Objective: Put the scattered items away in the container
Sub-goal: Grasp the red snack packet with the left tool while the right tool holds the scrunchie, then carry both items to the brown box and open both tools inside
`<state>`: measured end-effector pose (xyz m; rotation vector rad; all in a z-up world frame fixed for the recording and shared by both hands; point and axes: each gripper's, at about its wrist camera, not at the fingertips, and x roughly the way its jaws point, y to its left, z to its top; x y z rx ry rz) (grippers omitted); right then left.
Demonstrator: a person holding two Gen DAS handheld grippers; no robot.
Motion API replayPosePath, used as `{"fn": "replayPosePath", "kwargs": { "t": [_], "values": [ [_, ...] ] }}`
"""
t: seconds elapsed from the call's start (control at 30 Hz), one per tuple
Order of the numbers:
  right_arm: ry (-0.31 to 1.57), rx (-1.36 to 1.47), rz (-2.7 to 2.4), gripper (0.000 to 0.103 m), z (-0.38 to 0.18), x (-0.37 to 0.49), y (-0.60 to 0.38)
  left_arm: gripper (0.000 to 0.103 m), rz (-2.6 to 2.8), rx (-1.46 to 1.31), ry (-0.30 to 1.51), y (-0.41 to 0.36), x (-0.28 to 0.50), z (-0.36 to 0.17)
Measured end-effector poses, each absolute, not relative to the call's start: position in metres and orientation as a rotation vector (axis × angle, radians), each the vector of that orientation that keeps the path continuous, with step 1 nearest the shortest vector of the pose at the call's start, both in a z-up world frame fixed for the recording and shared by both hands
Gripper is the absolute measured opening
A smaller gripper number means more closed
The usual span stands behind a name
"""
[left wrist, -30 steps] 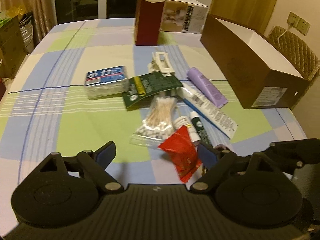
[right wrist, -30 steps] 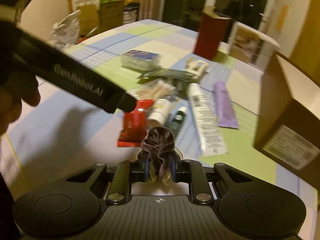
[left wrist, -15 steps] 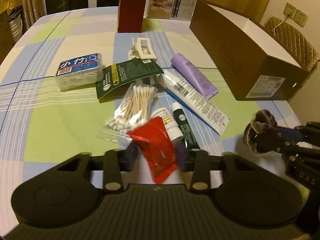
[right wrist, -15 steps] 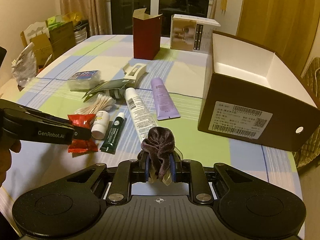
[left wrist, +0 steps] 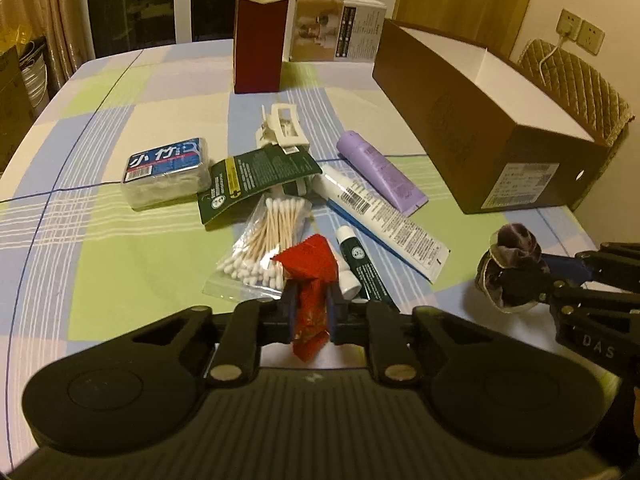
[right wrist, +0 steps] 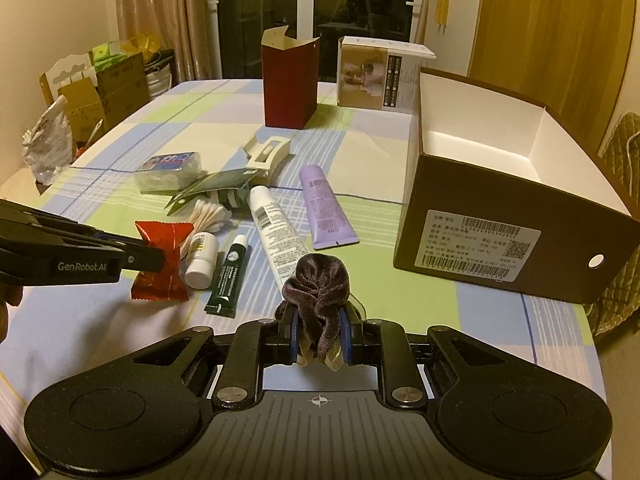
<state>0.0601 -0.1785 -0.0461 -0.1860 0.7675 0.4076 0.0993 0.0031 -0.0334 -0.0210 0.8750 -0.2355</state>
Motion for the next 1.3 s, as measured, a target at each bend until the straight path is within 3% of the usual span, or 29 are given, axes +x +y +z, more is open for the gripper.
{"fn": "replayPosePath", "kwargs": {
  "t": [0.03, 0.07, 0.37, 0.4, 0.43, 0.47, 0.53, 0.63, 0.77, 0.83, 0.87, 0.93, 1.3],
  "values": [
    [0.765, -0.186, 0.408, 0.022, -0.046, 0.060, -0.178, 0.008, -0.236, -0.022, 0.876, 0.003, 0.099, -0.033],
    [0.763, -0.186, 0.409, 0.022, -0.045, 0.060, -0.178, 0.000, -0.237, -0.024, 0.875, 0.004, 0.099, -0.033],
    [0.757, -0.184, 0.413, 0.022, -0.043, 0.060, -0.178, 0.000, -0.217, -0.053, 0.868, 0.009, 0.093, -0.022],
    [0.758, -0.182, 0.412, 0.022, -0.044, 0.060, -0.178, 0.004, -0.213, -0.080, 0.884, 0.012, 0.093, -0.024],
    [0.758, -0.180, 0.413, 0.022, -0.044, 0.060, -0.178, 0.023, -0.207, -0.112, 0.903, 0.015, 0.093, -0.027],
    [0.759, -0.181, 0.413, 0.022, -0.044, 0.060, -0.178, 0.053, -0.197, -0.129, 0.914, 0.016, 0.093, -0.031],
    [0.761, -0.181, 0.414, 0.022, -0.045, 0.061, -0.177, 0.062, -0.185, -0.128, 0.919, 0.014, 0.093, -0.037],
    [0.767, -0.177, 0.410, 0.022, -0.047, 0.063, -0.178, 0.060, -0.170, -0.133, 0.935, 0.009, 0.101, -0.045],
    [0.771, -0.168, 0.405, 0.022, -0.048, 0.065, -0.180, 0.042, -0.138, -0.136, 0.951, 0.005, 0.112, -0.055],
    [0.771, -0.165, 0.405, 0.022, -0.048, 0.066, -0.180, 0.040, -0.132, -0.140, 0.959, 0.005, 0.115, -0.059],
    [0.771, -0.163, 0.406, 0.022, -0.048, 0.066, -0.180, 0.030, -0.135, -0.142, 0.964, 0.005, 0.116, -0.061],
    [0.763, -0.157, 0.406, 0.022, -0.046, 0.066, -0.181, 0.022, -0.137, -0.134, 0.969, 0.006, 0.113, -0.060],
    [0.579, -0.070, 0.338, 0.022, 0.011, 0.075, -0.206, 0.020, -0.189, -0.084, 0.829, -0.007, 0.098, 0.016]
  ]
}}
